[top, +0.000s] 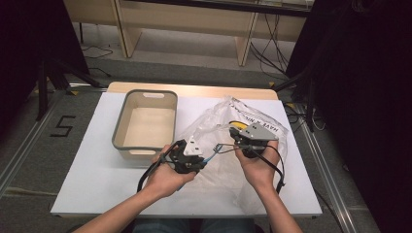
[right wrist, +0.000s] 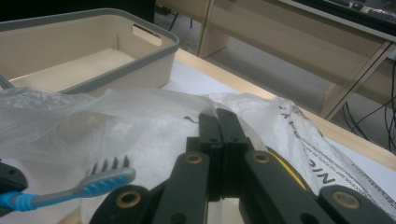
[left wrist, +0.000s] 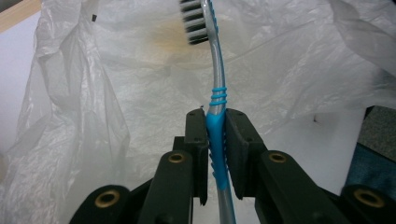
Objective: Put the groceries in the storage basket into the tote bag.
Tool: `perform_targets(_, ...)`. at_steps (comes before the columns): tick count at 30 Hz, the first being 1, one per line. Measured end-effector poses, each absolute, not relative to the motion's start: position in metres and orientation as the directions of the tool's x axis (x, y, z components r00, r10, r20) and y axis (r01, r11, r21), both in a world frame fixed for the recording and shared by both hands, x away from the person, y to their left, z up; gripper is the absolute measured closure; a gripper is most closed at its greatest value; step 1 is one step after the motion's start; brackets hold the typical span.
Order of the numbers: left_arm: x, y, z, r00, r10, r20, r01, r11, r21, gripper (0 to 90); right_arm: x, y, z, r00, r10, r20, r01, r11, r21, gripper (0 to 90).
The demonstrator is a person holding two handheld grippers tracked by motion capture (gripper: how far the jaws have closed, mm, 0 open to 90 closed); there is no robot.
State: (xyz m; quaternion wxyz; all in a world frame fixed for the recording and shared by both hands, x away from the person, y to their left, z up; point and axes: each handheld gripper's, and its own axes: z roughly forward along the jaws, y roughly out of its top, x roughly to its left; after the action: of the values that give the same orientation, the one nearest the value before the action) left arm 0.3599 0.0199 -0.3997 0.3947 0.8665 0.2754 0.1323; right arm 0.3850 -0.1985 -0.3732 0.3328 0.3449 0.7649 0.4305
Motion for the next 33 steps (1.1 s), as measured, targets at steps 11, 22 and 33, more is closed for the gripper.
perform_targets(11,0.372,0.004,-0.408,0.809,0.588,0.004,0.395,-0.548,0.737,79.3,0.384,-0.198,-0.371,-0.542,0.814,-0.211,0.236,0.388,0.891,90.0)
perform_targets(22,0.380,-0.007,-0.411,0.802,0.597,0.017,0.401,-0.559,0.726,79.2,0.383,-0.198,-0.371,-0.545,0.812,-0.208,0.234,0.386,0.893,90.0)
perform_targets(33,0.386,-0.017,-0.415,0.790,0.613,0.021,0.412,-0.556,0.722,79.2,0.383,-0.197,-0.371,-0.547,0.811,-0.209,0.232,0.387,0.893,90.0)
